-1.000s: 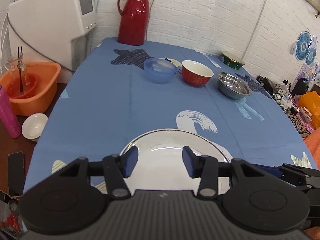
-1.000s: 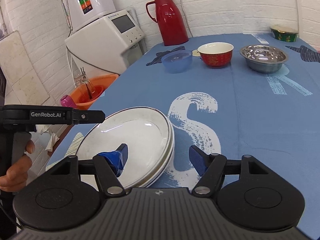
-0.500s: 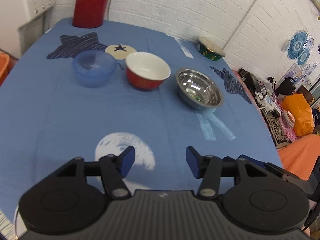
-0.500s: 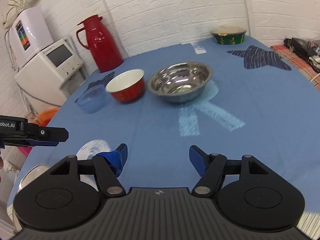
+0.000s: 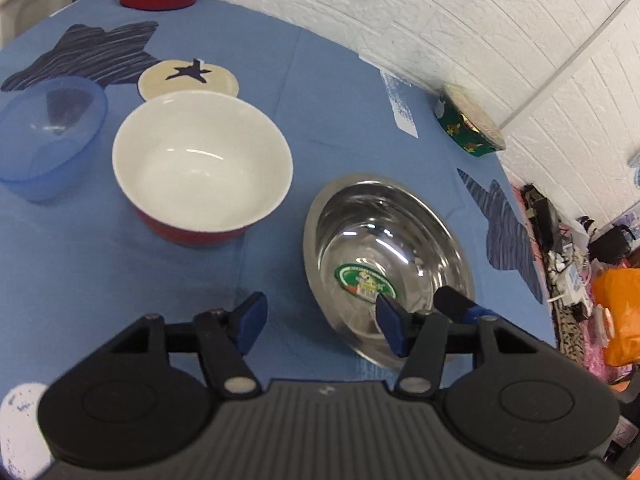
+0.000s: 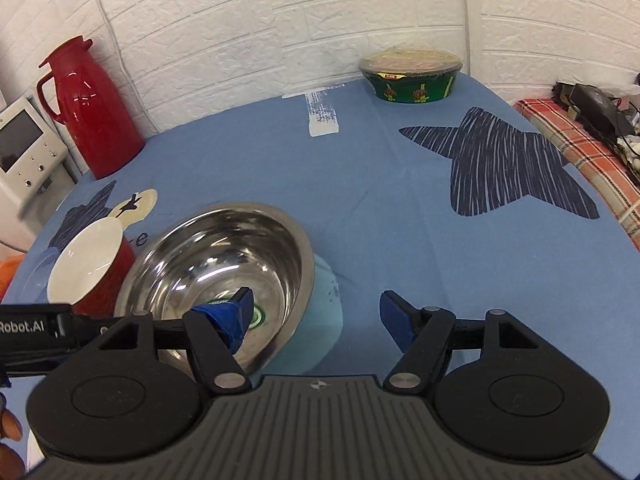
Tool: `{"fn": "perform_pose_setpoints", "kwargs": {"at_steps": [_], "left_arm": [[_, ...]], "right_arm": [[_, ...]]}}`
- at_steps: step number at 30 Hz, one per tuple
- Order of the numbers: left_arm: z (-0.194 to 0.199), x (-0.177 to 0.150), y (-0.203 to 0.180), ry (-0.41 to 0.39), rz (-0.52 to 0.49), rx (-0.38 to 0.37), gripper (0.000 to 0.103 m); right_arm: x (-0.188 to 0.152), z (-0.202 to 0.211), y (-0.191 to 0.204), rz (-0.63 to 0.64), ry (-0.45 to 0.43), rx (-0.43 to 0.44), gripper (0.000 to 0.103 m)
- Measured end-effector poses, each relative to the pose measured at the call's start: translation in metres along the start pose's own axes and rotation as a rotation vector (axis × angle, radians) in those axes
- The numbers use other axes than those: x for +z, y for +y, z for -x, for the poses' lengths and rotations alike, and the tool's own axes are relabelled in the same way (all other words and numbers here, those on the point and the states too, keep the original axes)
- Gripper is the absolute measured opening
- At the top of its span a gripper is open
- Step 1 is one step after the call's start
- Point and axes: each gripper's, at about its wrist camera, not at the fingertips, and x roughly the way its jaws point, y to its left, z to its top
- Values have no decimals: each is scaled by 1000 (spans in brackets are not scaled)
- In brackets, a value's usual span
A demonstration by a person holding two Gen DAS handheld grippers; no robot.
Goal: Organize plates and bowls
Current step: 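Grasp the rim of the steel bowl with the right gripper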
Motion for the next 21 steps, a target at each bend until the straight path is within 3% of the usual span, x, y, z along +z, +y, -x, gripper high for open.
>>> {"fn": "perform_pose_setpoints", "kwargs": {"at_steps": [4, 7, 19, 20, 21], "left_arm": [[-20, 3, -6, -15, 21, 67, 56], [-26, 4, -10, -44, 0, 96, 43], [-32, 9, -14, -45, -50, 105, 38], [-33, 9, -14, -41, -67, 113, 34], [-34, 9, -17, -29, -105, 125, 10]], "right_arm": [[9, -26, 6, 83, 21, -29, 56], [11, -37, 13, 179, 20, -57, 56], [14, -52, 28, 245, 15, -32, 56], [13, -50, 27, 241, 10, -16, 53], [11, -48, 27, 238, 4, 7, 48]]}}
